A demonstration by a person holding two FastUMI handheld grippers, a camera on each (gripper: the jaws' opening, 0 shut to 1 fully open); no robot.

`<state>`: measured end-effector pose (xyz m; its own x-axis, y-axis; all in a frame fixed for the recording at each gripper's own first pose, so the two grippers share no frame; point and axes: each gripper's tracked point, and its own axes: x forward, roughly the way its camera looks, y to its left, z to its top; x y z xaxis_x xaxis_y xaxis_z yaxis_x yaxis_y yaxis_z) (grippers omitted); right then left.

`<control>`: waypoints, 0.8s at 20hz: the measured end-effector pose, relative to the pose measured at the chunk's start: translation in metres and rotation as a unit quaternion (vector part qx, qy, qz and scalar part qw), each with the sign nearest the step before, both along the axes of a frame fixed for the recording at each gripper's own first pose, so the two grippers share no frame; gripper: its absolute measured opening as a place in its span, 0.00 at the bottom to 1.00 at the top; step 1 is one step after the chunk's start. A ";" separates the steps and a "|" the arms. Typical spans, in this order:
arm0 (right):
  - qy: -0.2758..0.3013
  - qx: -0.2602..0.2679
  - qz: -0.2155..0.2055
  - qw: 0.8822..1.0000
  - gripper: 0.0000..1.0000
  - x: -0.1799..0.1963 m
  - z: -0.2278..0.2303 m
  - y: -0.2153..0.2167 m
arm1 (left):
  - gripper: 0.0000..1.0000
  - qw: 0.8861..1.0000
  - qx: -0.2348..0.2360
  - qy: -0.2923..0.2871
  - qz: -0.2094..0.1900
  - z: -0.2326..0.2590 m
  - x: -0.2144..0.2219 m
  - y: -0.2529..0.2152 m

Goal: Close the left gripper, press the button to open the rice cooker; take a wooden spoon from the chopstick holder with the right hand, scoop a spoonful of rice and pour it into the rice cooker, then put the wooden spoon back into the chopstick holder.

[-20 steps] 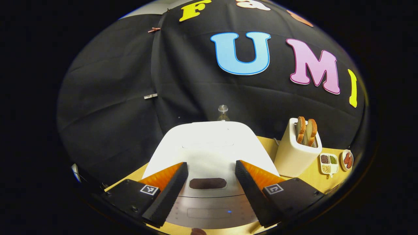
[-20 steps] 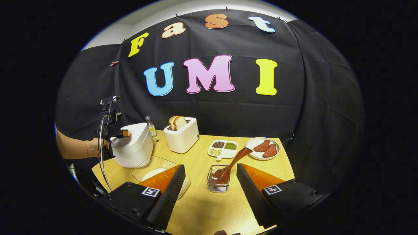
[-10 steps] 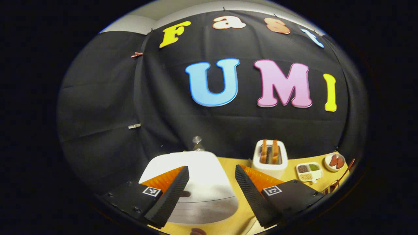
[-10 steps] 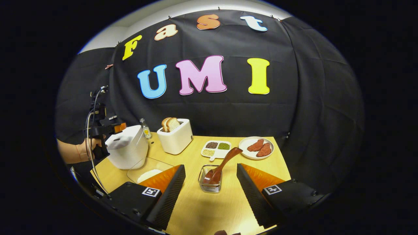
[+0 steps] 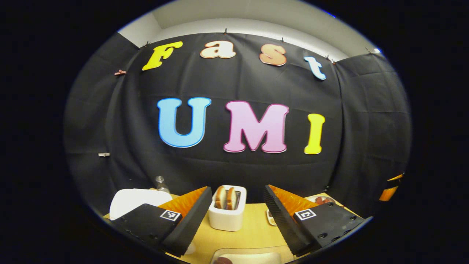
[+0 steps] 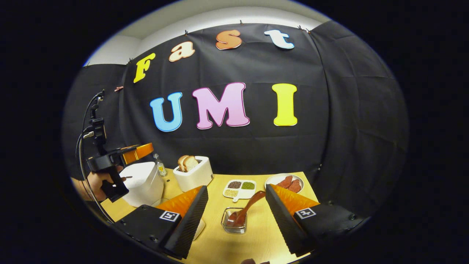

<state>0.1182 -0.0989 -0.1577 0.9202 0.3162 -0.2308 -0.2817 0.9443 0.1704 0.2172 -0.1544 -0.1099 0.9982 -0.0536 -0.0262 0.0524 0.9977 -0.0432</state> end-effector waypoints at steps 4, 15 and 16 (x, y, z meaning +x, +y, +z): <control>-0.017 -0.022 0.002 1.000 0.98 0.009 -0.003 0.005 | 0.98 0.998 -0.004 -0.032 -0.054 0.008 -0.015 -0.047; -0.032 -0.048 -0.014 0.998 0.98 0.021 -0.011 -0.005 | 0.97 0.995 0.033 0.007 -0.093 -0.033 -0.026 -0.088; -0.033 -0.048 -0.011 0.998 0.98 0.021 -0.011 -0.003 | 0.97 0.995 0.037 0.007 -0.097 -0.034 -0.027 -0.091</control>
